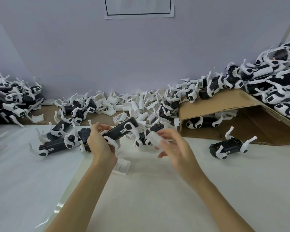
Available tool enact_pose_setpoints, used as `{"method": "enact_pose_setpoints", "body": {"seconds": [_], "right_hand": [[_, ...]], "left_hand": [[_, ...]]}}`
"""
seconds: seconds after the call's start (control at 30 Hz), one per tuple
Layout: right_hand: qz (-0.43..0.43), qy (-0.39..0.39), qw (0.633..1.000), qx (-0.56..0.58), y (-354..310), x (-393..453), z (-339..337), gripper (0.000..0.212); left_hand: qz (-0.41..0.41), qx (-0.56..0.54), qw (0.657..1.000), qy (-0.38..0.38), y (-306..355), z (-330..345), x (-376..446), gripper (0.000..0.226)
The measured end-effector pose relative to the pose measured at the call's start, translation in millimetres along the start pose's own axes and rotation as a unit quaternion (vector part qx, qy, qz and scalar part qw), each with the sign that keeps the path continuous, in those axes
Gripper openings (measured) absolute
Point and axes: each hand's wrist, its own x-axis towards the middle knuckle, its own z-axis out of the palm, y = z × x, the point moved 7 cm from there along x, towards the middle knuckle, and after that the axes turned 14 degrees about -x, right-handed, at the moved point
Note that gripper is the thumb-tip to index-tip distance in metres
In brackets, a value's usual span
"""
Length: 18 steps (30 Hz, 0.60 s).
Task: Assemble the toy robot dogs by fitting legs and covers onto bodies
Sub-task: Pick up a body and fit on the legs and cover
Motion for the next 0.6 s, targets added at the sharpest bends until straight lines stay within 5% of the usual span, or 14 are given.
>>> {"method": "enact_pose_setpoints", "body": {"seconds": [0.13,0.33,0.6], "right_hand": [[0.101,0.046,0.978,0.178,10.9,6.3,-17.0,0.029],[0.285,0.101,0.838,0.455,40.1,1.5,-13.0,0.062],[0.264,0.106,0.875,0.392,36.5,0.8,-13.0,0.054]], "left_hand": [[-0.002,0.016,1.000,-0.010,-1.1,2.3,-3.8,0.042],[0.044,0.118,0.986,-0.105,0.5,20.2,-17.3,0.053],[0.129,0.230,0.932,-0.250,-19.3,40.8,-54.3,0.045]]}}
